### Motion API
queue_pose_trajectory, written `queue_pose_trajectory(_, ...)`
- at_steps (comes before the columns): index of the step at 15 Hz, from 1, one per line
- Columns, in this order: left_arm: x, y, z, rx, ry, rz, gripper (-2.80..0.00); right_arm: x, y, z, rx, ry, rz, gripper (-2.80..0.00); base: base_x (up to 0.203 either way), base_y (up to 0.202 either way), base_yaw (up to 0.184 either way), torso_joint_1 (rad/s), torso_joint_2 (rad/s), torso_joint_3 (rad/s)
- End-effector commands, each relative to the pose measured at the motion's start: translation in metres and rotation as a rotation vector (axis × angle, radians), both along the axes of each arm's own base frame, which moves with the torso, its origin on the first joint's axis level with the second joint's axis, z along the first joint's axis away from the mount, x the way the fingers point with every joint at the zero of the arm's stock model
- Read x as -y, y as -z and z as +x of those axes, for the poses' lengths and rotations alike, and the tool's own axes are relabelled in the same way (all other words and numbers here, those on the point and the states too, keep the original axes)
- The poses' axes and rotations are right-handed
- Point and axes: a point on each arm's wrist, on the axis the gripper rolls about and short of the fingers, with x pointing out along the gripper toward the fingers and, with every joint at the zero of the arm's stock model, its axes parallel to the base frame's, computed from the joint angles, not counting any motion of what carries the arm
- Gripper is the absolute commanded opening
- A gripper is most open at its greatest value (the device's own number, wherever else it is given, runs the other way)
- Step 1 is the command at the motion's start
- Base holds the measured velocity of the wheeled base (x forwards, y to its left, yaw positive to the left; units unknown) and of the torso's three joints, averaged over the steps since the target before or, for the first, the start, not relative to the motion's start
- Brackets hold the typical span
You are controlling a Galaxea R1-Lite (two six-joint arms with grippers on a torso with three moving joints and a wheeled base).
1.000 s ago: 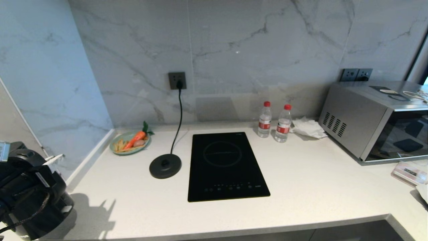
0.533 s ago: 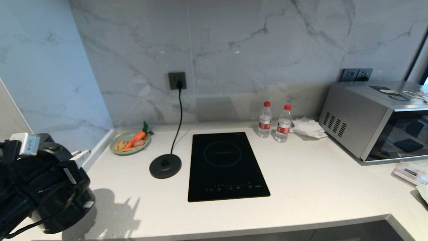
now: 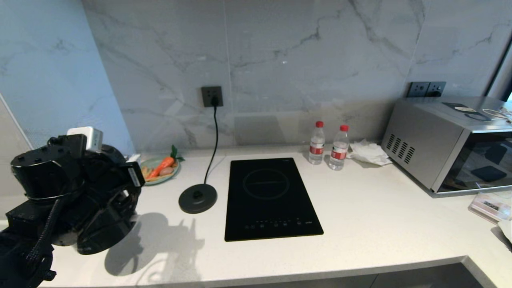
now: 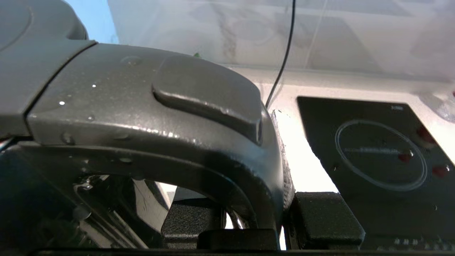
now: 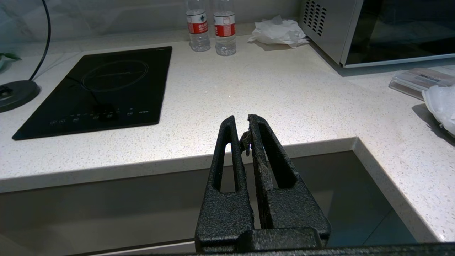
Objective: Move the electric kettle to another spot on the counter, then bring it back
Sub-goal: Place it on the power base
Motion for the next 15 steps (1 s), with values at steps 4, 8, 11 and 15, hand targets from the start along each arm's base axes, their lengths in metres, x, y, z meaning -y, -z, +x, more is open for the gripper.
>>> queue_pose_trajectory(4, 0.031, 0.014, 0.016, -0.039, 0.059, 0.029, -2.8, 0.0, 0.0, 0.0, 0.0, -0.001, 0.0, -2.8, 0.0, 0.0, 0.0, 0.0, 0.0, 0.0)
queue_pose_trajectory(8, 0.053, 0.019, 0.019, -0.048, 0.131, 0.034, -2.8, 0.0, 0.0, 0.0, 0.0, 0.0, 0.0, -2.8, 0.0, 0.0, 0.0, 0.0, 0.0, 0.0)
queue_pose_trajectory(11, 0.055, 0.024, 0.022, -0.063, 0.133, 0.037, -2.8, 0.0, 0.0, 0.0, 0.0, 0.0, 0.0, -2.8, 0.0, 0.0, 0.0, 0.0, 0.0, 0.0)
queue_pose_trajectory(15, 0.055, 0.026, 0.022, -0.072, 0.132, 0.04, -2.8, 0.0, 0.0, 0.0, 0.0, -0.001, 0.0, -2.8, 0.0, 0.0, 0.0, 0.0, 0.0, 0.0)
